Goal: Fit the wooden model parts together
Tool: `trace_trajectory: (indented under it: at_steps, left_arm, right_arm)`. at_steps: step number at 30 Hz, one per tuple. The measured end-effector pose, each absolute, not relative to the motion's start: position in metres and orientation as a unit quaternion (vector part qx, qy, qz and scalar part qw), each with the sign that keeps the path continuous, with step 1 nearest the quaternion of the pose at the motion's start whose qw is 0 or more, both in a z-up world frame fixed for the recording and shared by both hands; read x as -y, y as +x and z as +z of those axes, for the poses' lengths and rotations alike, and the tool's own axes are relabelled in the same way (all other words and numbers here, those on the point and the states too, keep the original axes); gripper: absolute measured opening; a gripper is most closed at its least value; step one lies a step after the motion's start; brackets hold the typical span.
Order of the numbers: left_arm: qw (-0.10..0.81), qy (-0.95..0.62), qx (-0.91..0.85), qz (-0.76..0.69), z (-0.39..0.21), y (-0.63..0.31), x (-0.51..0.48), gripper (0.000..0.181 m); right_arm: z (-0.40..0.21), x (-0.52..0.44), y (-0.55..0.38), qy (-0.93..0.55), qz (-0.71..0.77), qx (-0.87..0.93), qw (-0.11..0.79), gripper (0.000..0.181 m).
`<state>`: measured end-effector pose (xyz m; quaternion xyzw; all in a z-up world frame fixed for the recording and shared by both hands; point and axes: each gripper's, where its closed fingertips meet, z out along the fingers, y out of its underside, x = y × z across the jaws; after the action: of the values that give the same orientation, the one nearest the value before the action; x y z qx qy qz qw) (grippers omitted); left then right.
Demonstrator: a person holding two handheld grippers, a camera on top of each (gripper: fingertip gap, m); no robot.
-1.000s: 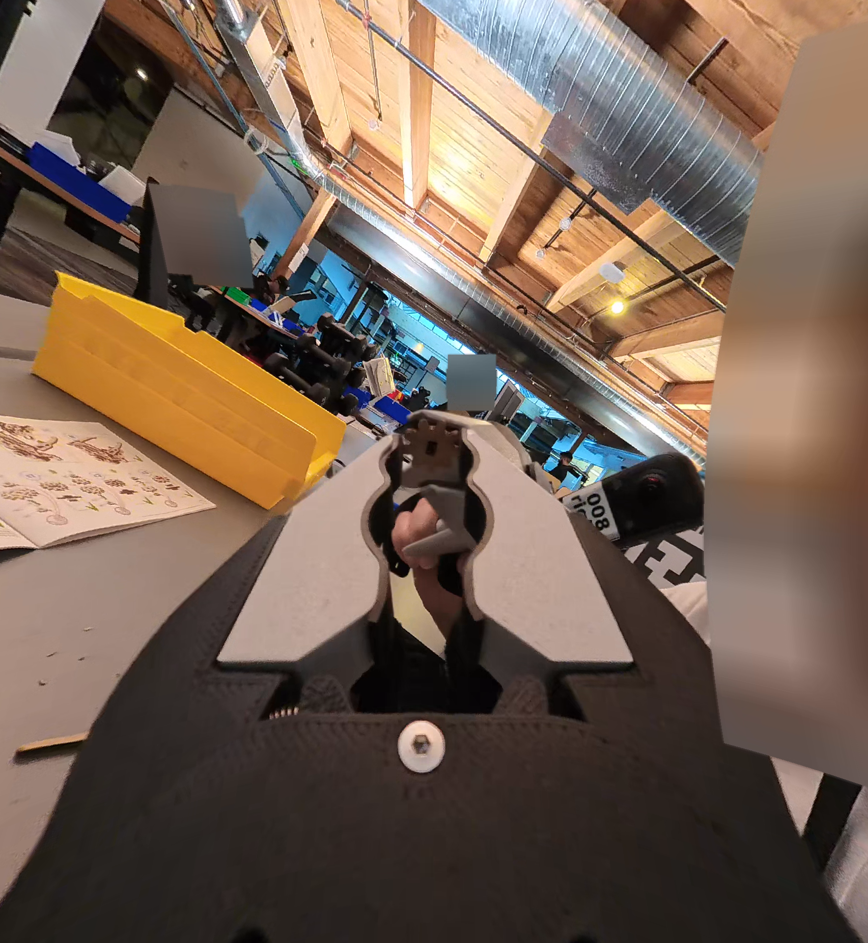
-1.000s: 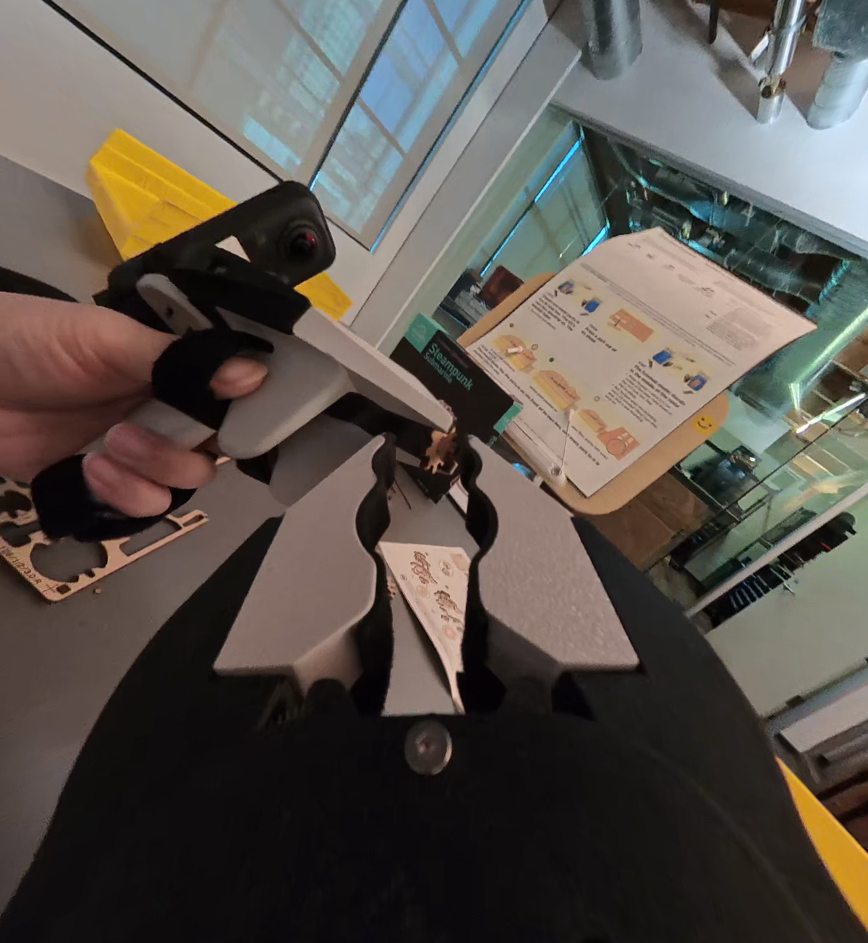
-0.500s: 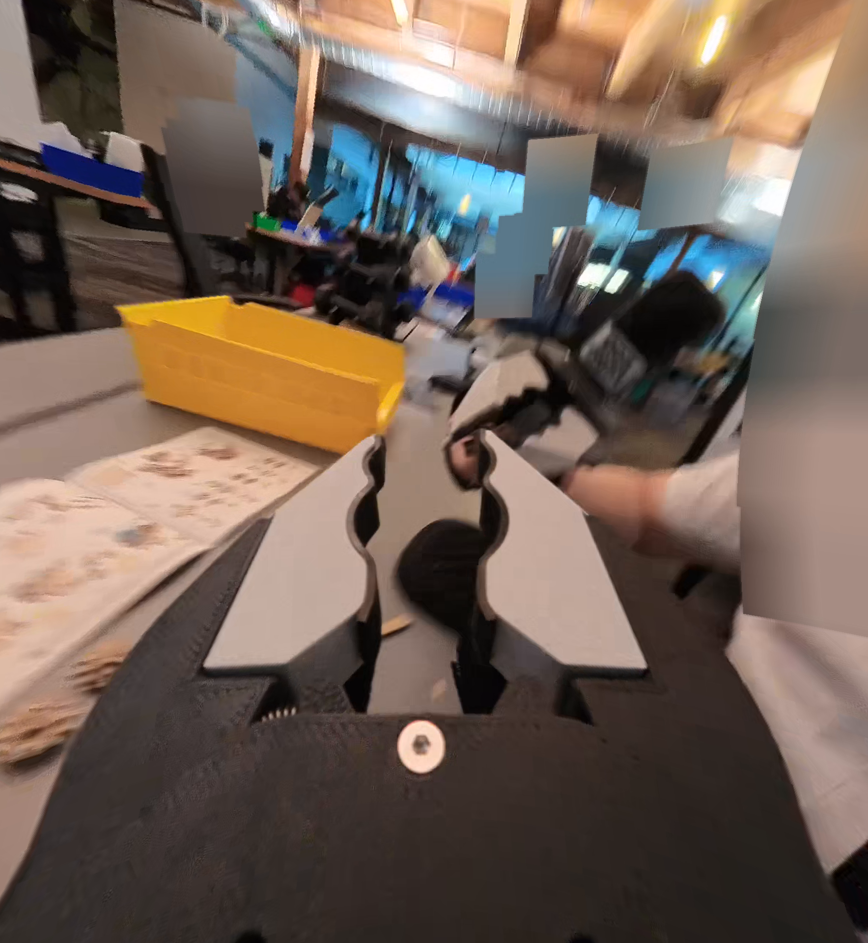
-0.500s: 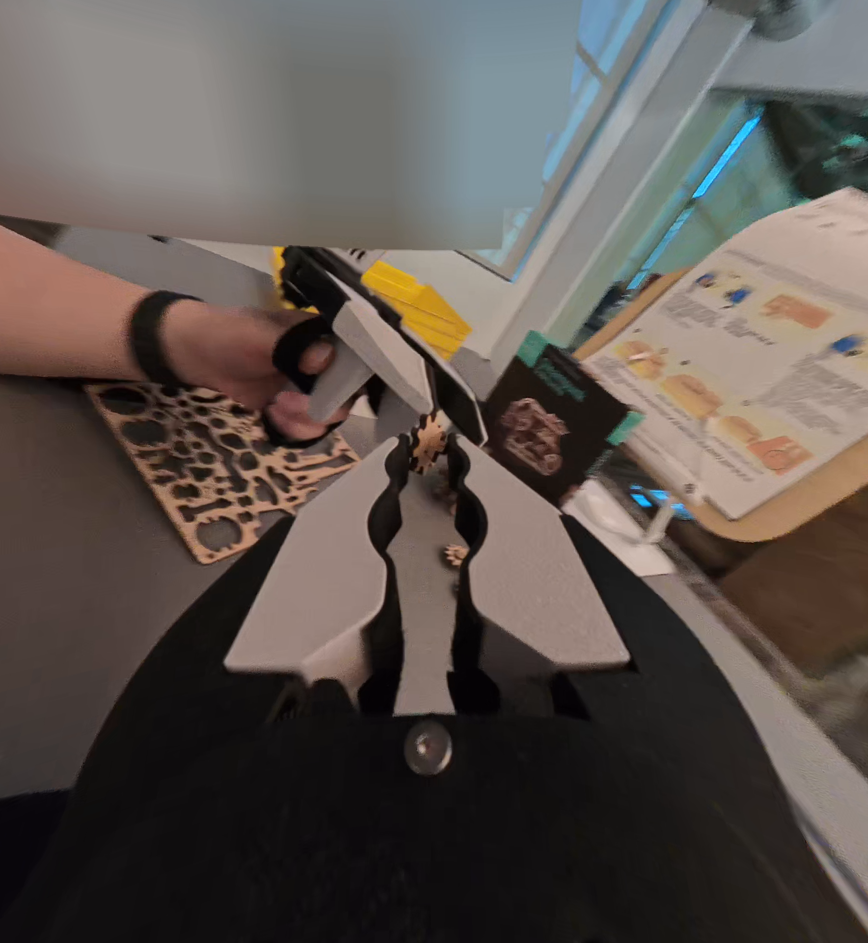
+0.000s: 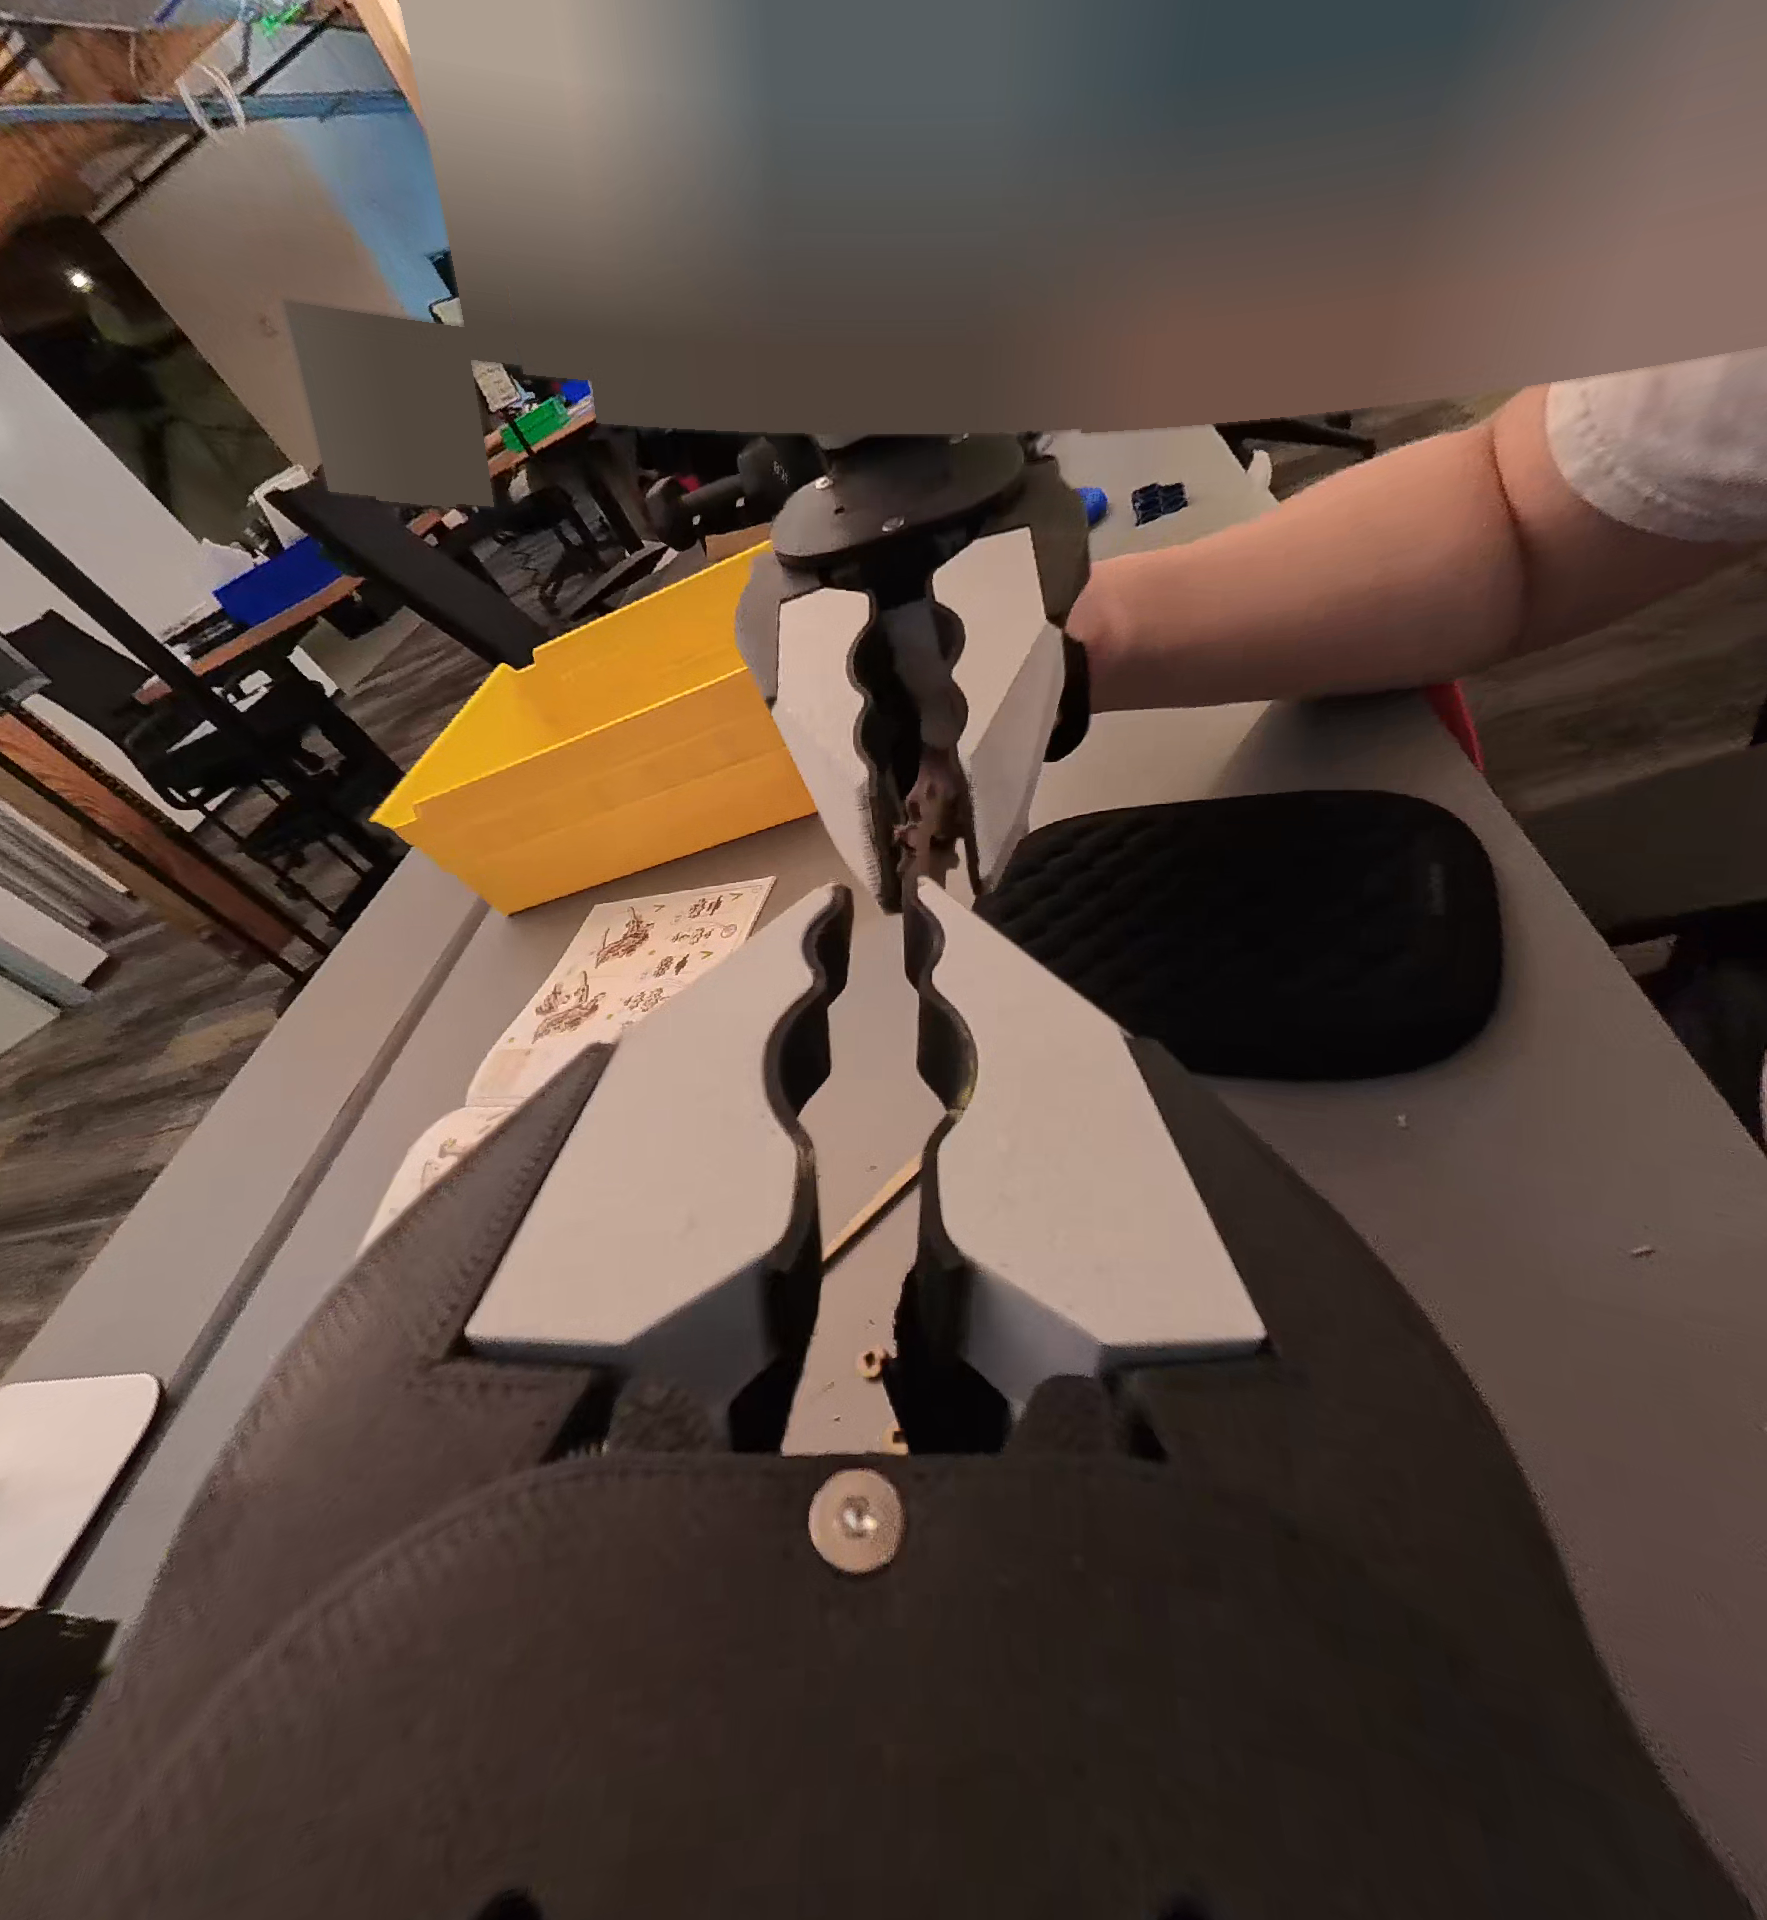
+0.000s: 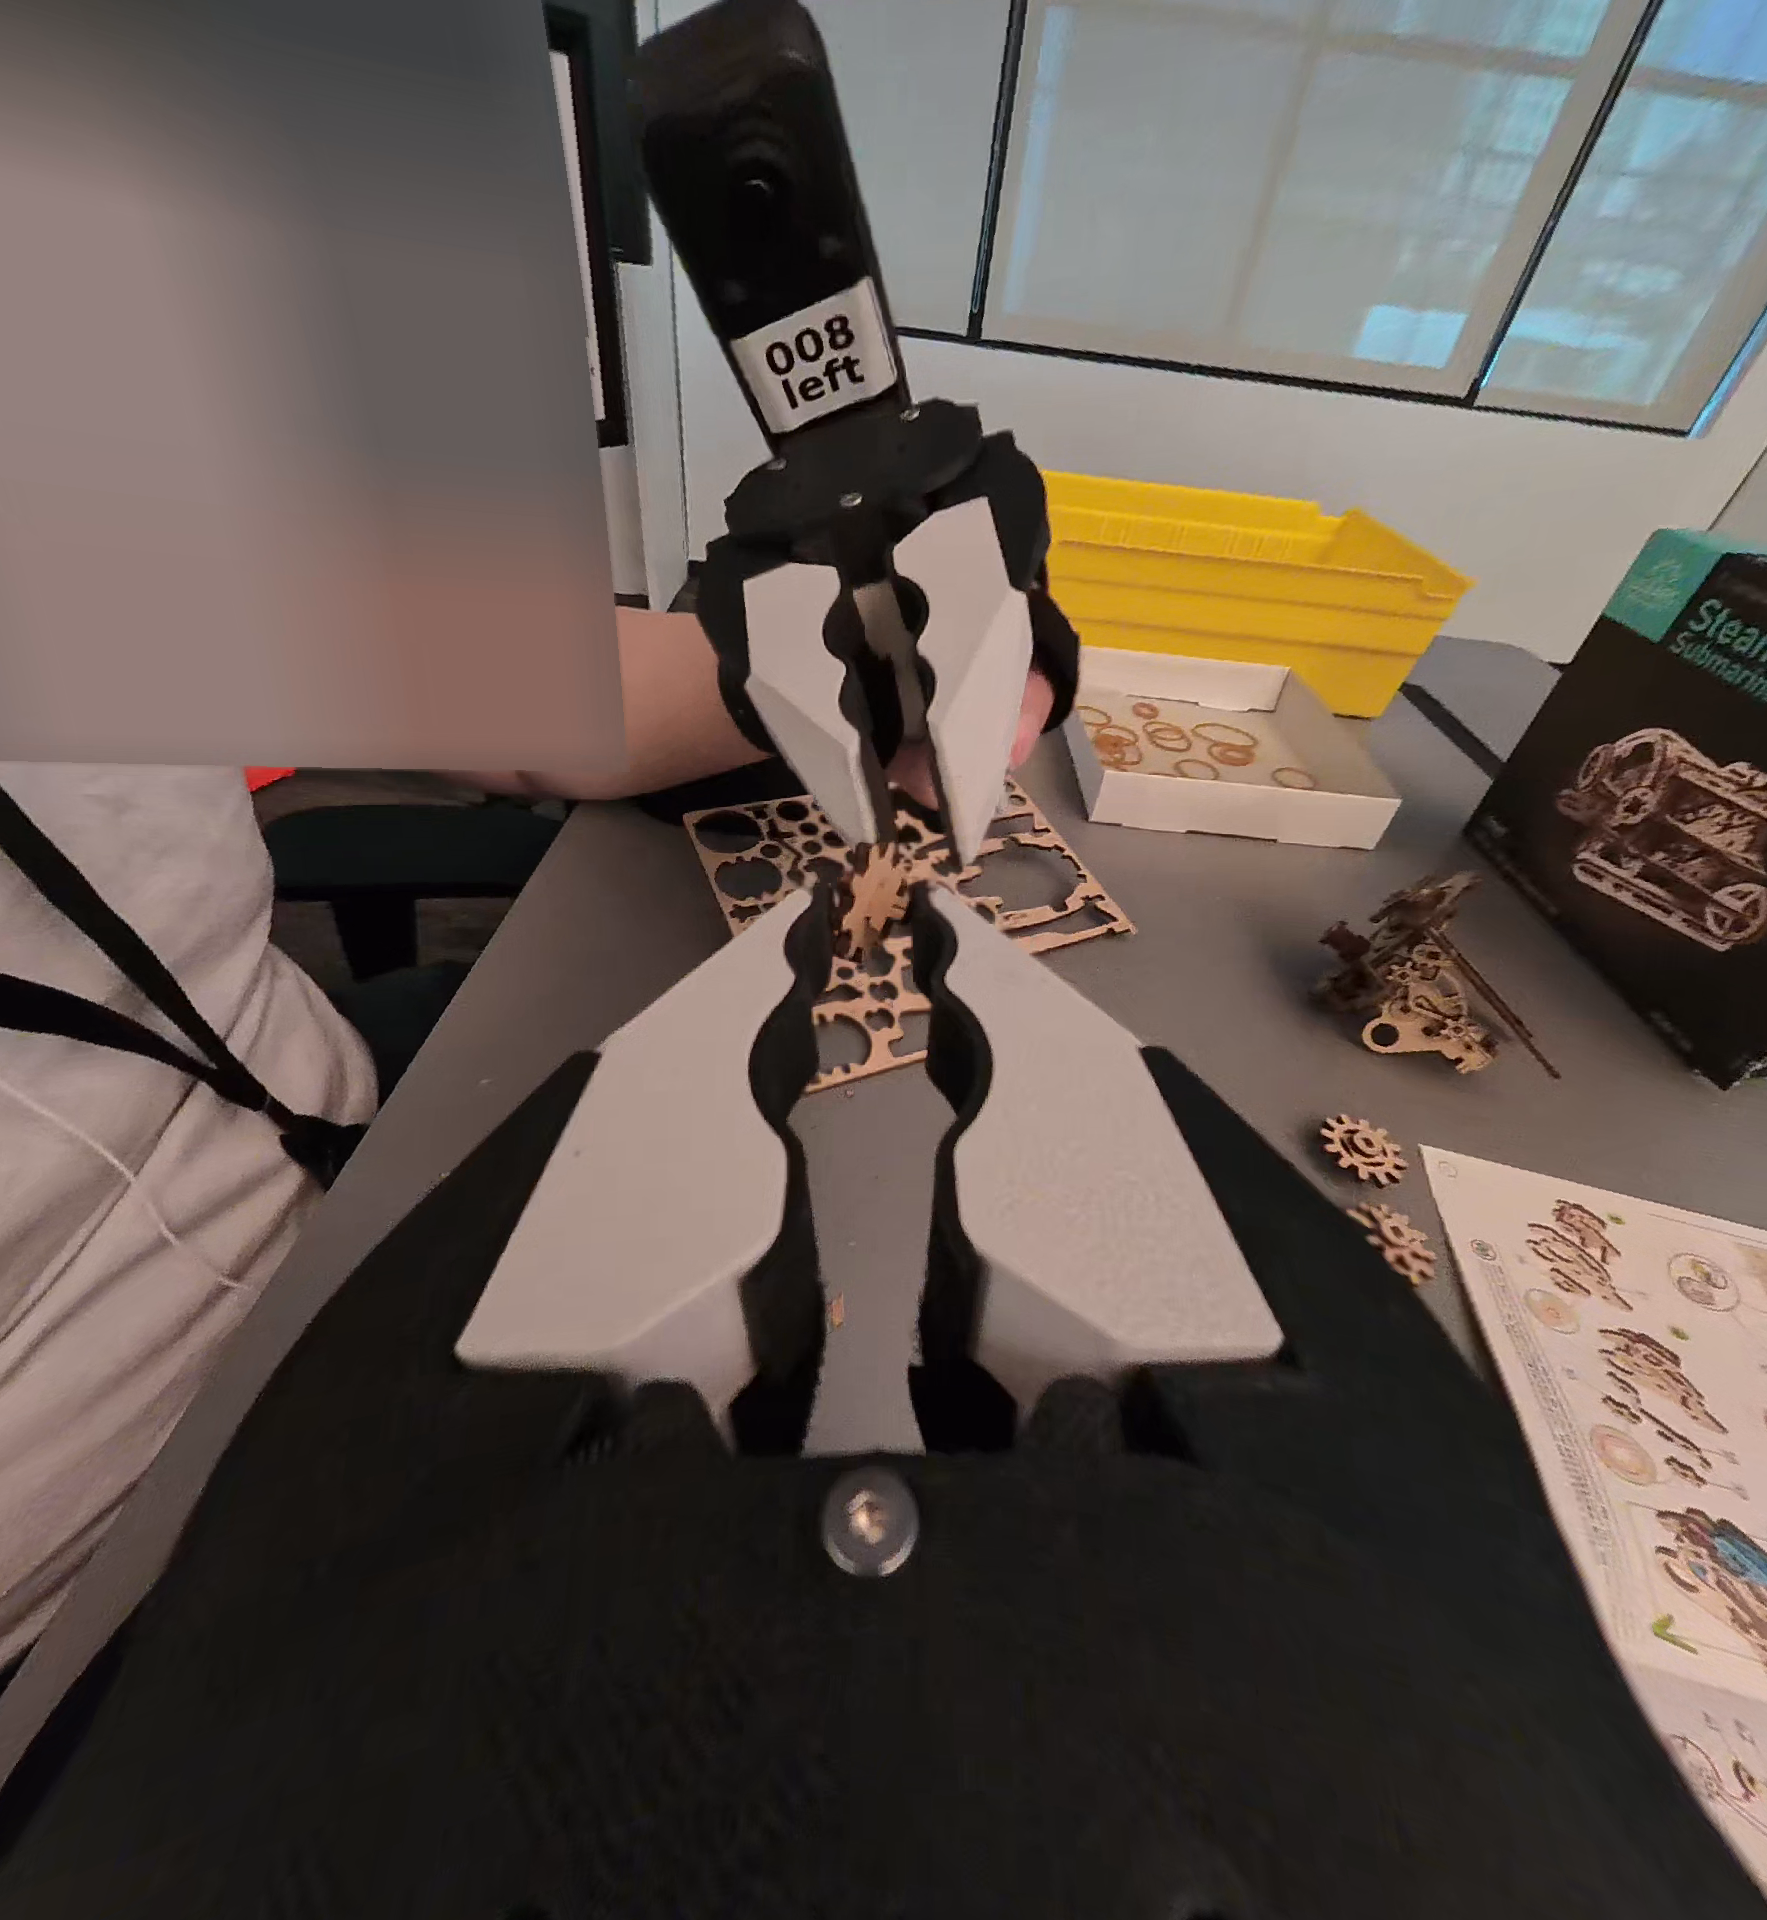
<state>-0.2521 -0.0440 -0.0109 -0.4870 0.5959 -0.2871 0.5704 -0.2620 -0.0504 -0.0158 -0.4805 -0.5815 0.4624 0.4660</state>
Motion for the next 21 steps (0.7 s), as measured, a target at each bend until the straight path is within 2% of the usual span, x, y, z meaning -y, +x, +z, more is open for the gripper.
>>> trace_trajectory:
  at_steps: [4, 11, 21]
  left_arm:
    - [0.566, -0.475, -0.608, -0.290, -0.010, -0.252, 0.051, 0.011]
    - [0.571, -0.456, -0.649, -0.212, -0.028, -0.248, 0.050, 0.006]
    - [0.581, -0.436, -0.659, -0.195, -0.030, -0.245, 0.053, 0.001]
  right_arm:
    - [-0.022, 0.049, -0.263, -0.488, 0.441, 0.594, 0.464, 0.013]
    - [-0.033, 0.051, -0.264, -0.494, 0.423, 0.613, 0.449, 0.014]
    - [-0.033, 0.049, -0.263, -0.482, 0.394, 0.625, 0.471, 0.012]
